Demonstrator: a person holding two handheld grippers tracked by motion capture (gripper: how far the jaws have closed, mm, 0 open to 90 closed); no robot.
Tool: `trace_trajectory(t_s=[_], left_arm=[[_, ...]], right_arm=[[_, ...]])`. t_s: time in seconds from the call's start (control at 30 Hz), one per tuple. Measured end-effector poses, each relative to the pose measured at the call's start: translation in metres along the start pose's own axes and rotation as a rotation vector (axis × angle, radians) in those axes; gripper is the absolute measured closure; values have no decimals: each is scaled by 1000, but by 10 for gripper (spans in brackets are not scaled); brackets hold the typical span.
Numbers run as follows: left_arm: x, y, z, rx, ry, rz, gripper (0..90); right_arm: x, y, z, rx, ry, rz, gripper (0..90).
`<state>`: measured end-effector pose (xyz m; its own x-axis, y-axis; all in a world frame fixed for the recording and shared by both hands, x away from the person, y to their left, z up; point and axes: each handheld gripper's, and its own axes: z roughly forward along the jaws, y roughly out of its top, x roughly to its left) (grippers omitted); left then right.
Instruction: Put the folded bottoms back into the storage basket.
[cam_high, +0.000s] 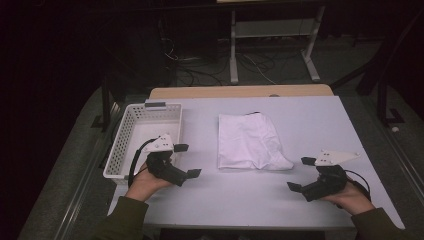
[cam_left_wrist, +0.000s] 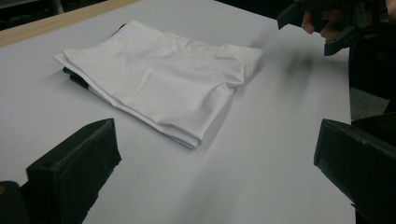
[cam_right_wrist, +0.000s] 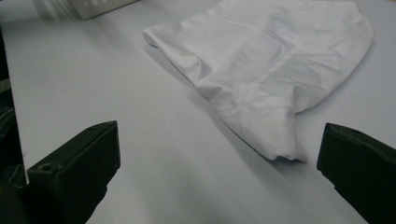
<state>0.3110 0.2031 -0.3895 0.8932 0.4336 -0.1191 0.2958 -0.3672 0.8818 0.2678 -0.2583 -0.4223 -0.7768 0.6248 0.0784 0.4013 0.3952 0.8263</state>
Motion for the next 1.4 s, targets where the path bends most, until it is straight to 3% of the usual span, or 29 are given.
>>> trace_trajectory(t_s=[0.3,0.57,0.7,1.4], left_arm=[[3,-1,0,-10,-18,-23,0],[3,-2,-1,-14,-24,-15,0],[2,-2,0,-12,-9,-6,0],[4,-3,-1,-20,-10,-34,0]], right_arm=[[-2,6,6,-4,24,-2,0],[-2,12,10,-16,37,-7,0],[-1,14,13,-16,42,-14,0],[-4,28,24,-31,69,-17,0]])
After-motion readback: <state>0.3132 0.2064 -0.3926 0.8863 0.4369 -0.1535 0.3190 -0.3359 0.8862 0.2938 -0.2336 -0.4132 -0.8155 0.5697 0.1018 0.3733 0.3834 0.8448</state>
